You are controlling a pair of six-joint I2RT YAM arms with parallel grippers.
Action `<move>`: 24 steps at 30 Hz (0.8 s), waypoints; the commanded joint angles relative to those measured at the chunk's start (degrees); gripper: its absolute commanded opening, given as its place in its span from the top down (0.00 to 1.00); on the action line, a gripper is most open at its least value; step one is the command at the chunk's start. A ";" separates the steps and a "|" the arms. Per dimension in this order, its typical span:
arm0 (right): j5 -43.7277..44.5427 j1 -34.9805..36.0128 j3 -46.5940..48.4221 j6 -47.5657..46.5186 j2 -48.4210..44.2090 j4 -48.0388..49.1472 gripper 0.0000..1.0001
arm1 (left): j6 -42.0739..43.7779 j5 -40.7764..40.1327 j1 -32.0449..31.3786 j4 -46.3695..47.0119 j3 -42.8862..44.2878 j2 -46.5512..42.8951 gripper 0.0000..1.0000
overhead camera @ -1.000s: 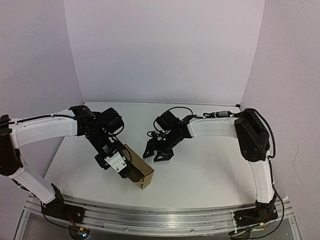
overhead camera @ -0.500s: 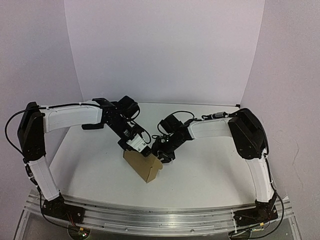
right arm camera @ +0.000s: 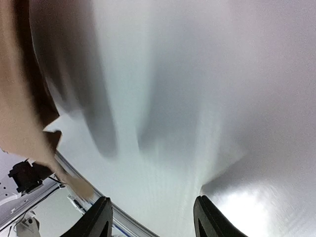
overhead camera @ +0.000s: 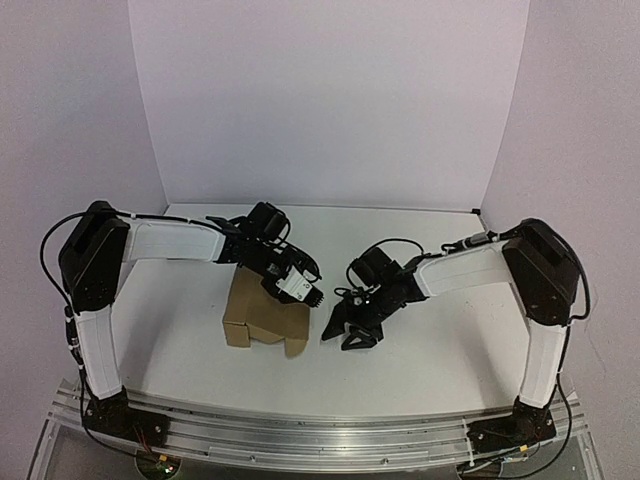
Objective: Fold the paper box
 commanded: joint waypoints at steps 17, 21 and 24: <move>13.34 1.34 4.27 -1.90 -1.81 12.84 0.16 | -76.11 -19.42 10.65 -17.72 5.51 -13.87 0.00; 12.56 1.38 4.75 2.01 2.37 18.12 0.16 | -89.78 -20.73 11.13 -20.42 2.34 -14.32 0.00; 9.75 1.25 4.01 4.72 5.54 23.54 0.19 | -98.33 -18.26 12.80 -21.12 1.32 -13.22 0.00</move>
